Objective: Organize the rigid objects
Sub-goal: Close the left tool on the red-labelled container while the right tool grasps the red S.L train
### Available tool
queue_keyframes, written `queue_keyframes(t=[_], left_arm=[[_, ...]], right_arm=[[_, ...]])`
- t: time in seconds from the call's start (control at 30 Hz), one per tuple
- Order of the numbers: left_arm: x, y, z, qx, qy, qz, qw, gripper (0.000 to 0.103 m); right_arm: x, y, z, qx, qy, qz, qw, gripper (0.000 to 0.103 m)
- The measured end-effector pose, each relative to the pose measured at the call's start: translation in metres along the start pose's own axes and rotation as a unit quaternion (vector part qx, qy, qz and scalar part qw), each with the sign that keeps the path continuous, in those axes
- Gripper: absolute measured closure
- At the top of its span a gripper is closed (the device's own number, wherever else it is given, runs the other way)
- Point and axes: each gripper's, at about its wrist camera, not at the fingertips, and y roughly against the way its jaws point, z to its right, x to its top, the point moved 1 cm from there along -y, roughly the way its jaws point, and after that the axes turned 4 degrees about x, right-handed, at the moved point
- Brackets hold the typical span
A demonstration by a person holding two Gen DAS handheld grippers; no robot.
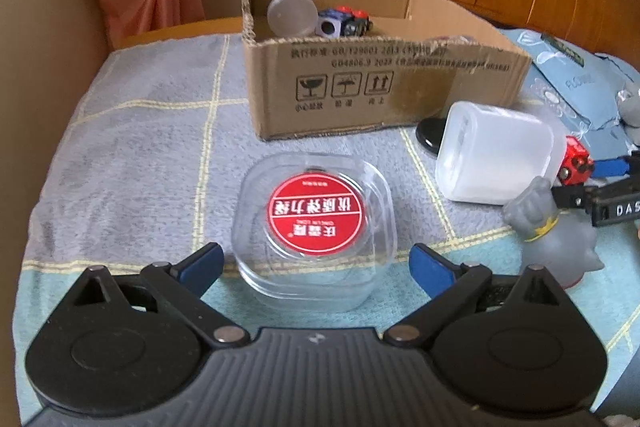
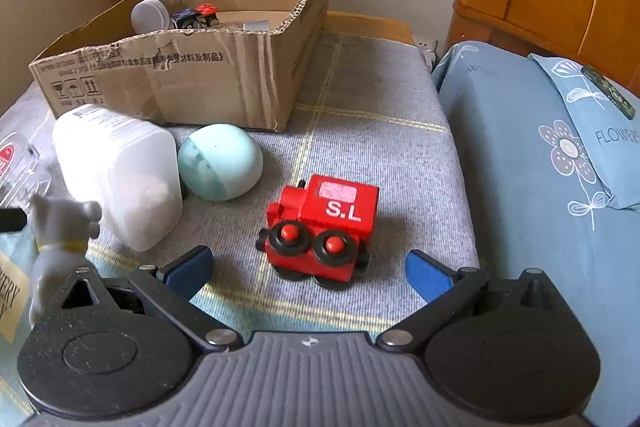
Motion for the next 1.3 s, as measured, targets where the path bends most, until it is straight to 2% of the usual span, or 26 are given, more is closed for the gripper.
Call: queue_keyframes(t=[0.37,0.7,0.87,0.97,1.17,1.3], left_arm=[[0.006,-0.010,0.007,0.032,-0.009,0.000,0.9995,0.003],[0.002,-0.007,0.000,0.049,0.007,0.005,0.9988,0.002],[0.003,-0.007,0.004,0.063,0.001,0.014,0.9979,0.003],[0.005,-0.007,0.006,0.065,0.006,0.017,0.9977,0.007],[0.007,-0.002,0.008,0.061,0.004,0.016,0.9980,0.021],[0.008,-0.001,0.007,0.060,0.005,0.019,0.9980,0.023]], right_arm=[[0.014,-0.014,-0.002,-0.024,-0.030,0.002,0.999,0.000],[-0.005,-0.003,0.011,-0.056,-0.065,0.025,0.996,0.000],[0.001,-0.007,0.007,-0.061,-0.069,0.020,0.996,0.000],[0.005,-0.011,0.003,-0.060,-0.067,0.018,0.996,0.000],[0.005,-0.011,0.000,-0.058,-0.066,0.019,0.996,0.000],[0.005,-0.008,-0.004,-0.056,-0.063,0.019,0.996,0.008]])
